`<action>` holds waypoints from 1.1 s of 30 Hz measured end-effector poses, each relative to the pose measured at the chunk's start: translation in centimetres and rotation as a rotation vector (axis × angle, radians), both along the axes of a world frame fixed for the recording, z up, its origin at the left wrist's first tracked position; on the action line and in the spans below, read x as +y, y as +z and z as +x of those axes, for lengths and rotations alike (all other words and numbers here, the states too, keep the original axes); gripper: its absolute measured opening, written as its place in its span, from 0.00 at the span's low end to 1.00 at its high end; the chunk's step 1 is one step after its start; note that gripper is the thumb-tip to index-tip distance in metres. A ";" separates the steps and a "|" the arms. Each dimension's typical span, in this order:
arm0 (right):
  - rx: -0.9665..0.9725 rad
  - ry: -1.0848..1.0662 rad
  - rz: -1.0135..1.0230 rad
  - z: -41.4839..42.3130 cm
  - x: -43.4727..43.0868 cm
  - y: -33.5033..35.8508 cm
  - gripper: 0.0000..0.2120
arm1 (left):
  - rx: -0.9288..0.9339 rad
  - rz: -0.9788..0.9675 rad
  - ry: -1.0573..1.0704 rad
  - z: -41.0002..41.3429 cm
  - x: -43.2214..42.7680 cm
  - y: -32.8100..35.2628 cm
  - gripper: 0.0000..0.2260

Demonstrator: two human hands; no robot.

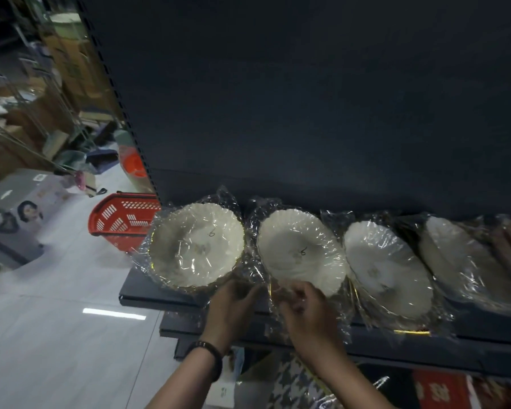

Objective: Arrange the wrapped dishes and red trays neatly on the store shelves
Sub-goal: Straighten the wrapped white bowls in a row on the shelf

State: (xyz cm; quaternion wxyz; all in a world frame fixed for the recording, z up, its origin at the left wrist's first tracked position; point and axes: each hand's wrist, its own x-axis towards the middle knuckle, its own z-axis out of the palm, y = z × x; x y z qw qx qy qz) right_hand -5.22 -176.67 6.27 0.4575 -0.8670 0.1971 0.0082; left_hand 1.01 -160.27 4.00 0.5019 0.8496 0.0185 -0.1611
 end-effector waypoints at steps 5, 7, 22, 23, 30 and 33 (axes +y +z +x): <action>0.084 -0.179 0.128 -2.2 -3.3 -0.9 0.19 | 0.218 -0.193 0.005 -1.3 -4.1 -0.5 0.24; 0.148 -0.223 0.177 -2.5 -4.1 -1.1 0.20 | 0.286 -0.264 0.090 -1.0 -5.4 -0.6 0.18; 0.148 -0.203 0.244 -1.5 -7.3 0.5 0.26 | 0.161 -0.086 0.299 2.0 -8.6 -1.9 0.14; 0.143 -0.211 0.253 -1.3 -7.6 0.4 0.24 | 0.119 -0.078 0.302 1.7 -8.5 -0.5 0.14; 0.103 -0.116 0.211 -0.6 -8.5 1.8 0.31 | 0.024 -0.056 0.401 2.7 -5.5 -1.5 0.20; 0.076 -0.112 0.169 -0.6 -8.7 2.4 0.30 | 0.032 -0.091 0.419 2.6 -4.8 -1.2 0.18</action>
